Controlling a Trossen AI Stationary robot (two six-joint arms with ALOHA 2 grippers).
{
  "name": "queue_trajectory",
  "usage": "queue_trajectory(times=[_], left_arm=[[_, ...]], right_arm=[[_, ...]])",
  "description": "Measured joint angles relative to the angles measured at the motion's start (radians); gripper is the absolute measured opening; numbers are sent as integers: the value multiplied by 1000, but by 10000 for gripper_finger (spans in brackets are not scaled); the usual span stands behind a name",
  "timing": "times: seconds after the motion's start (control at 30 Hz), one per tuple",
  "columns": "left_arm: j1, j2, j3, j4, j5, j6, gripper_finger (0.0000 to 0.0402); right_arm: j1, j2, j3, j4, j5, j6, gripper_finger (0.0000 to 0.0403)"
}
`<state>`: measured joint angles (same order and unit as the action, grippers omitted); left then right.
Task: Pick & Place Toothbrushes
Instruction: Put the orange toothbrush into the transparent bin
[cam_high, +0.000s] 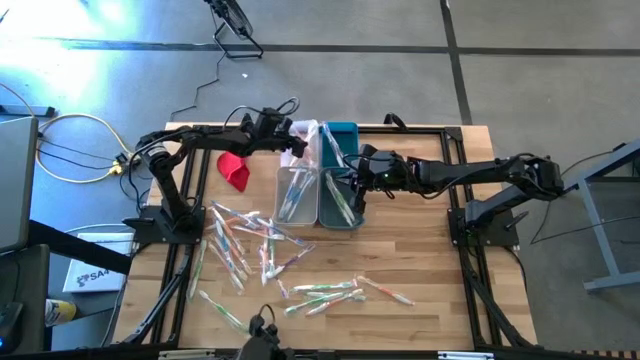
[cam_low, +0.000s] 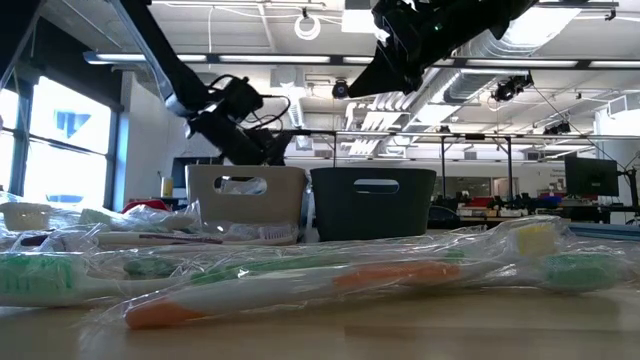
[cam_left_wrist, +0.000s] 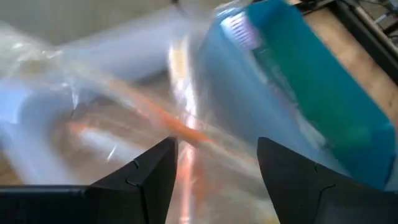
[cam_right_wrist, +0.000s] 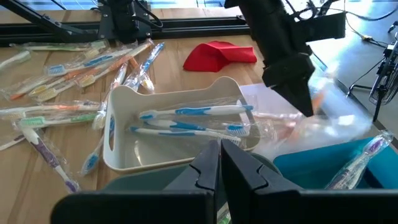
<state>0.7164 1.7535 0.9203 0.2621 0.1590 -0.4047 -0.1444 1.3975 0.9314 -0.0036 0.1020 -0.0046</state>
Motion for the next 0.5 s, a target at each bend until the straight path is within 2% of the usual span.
queue_trajectory(times=[0.4, 0.5], left_arm=[[3, 0, 20, -32, -6, 4, 216], [3, 0, 20, -33, 21, 4, 216]], right_arm=[[0, 0, 0, -4, 0, 0, 9], [0, 0, 0, -32, 0, 0, 9]])
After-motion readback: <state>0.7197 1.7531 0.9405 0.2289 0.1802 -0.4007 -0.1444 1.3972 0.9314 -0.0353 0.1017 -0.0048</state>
